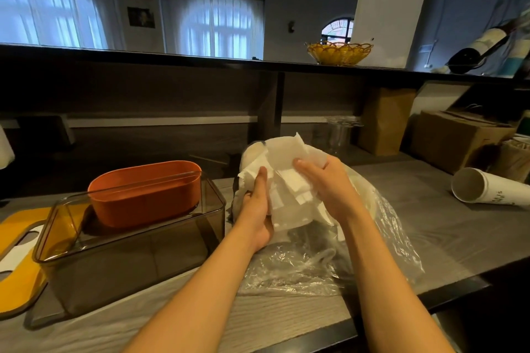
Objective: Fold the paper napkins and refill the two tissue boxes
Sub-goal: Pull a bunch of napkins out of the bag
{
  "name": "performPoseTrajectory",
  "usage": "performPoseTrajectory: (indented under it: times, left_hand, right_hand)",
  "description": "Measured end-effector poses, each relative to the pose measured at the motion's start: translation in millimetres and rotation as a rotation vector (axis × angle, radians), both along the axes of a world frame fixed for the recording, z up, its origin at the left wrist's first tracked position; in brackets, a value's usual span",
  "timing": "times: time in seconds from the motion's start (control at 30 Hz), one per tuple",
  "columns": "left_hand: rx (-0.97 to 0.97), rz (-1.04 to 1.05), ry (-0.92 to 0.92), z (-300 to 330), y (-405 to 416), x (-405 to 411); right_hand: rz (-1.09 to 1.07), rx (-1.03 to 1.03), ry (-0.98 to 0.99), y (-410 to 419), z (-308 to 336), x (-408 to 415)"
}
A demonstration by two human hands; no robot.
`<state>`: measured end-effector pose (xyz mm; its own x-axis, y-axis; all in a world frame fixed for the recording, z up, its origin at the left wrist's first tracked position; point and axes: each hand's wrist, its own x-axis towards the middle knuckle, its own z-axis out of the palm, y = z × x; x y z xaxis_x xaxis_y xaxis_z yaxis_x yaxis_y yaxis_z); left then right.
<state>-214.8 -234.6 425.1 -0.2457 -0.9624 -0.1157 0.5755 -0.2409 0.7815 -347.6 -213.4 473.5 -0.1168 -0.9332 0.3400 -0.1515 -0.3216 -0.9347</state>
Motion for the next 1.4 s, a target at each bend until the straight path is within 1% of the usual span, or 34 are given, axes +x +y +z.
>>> performPoseTrajectory:
  times: [0.1,0.23,0.37,0.47,0.63,0.7,0.8,0.9,0.97,1.03,1.07,1.13,1.2,1.27,1.33,1.4]
  left_hand:
    - [-0.014,-0.075,0.020,0.7,3.3,1.6]
    - [-0.049,-0.145,0.047,-0.7,4.6,4.9]
    - [-0.065,-0.131,0.018,-0.3,7.7,4.4]
    - [-0.050,-0.106,0.010,-2.2,6.5,4.1]
    - [-0.047,-0.098,0.066,-2.7,5.5,5.8]
    - [-0.020,-0.090,0.091,-2.7,4.6,7.4]
    - [0.023,-0.085,0.114,-3.5,2.8,8.6]
    - [0.034,-0.079,0.116,-4.1,1.8,8.5]
    - [0.015,-0.084,0.108,-2.9,2.9,8.3]
    - [-0.005,-0.095,0.103,-1.8,4.1,7.5]
    - [-0.009,-0.100,0.099,-1.1,5.0,7.1]
    - [-0.005,-0.110,0.087,0.1,5.6,6.8]
    - [-0.002,-0.120,0.076,1.8,7.6,6.0]
    - [-0.015,-0.113,0.089,3.4,9.8,6.0]
    - [-0.045,-0.091,0.091,3.3,10.6,6.6]
    - [-0.063,-0.087,0.089,3.7,10.4,7.7]
  right_hand:
    - [-0.071,-0.036,-0.003,-2.9,-0.9,-1.4]
    - [-0.130,0.032,0.026,-5.0,-2.2,5.4]
    - [-0.096,0.072,0.017,-4.9,-3.0,6.1]
    - [-0.092,0.093,-0.068,-4.5,-3.3,1.3]
    - [-0.116,0.040,-0.101,-8.3,-3.4,-2.7]
    - [-0.164,0.015,-0.175,-11.1,-3.9,-4.4]
    - [-0.296,0.000,-0.302,-11.5,-2.1,-6.2]
    - [-0.411,-0.080,-0.462,-8.8,2.8,-7.4]
    - [-0.446,-0.137,-0.520,-4.2,10.2,-8.4]
    - [-0.400,-0.214,-0.463,3.5,22.5,-6.4]
    - [-0.358,-0.251,-0.390,6.9,29.7,-4.1]
    - [-0.259,-0.279,-0.183,12.7,44.7,2.4]
    - [-0.159,-0.242,0.059,10.6,54.3,9.9]
    - [-0.092,-0.149,0.273,1.5,53.0,16.9]
    - [-0.087,-0.063,0.367,-10.9,42.4,21.5]
    - [-0.092,-0.029,0.398,-20.8,29.4,23.0]
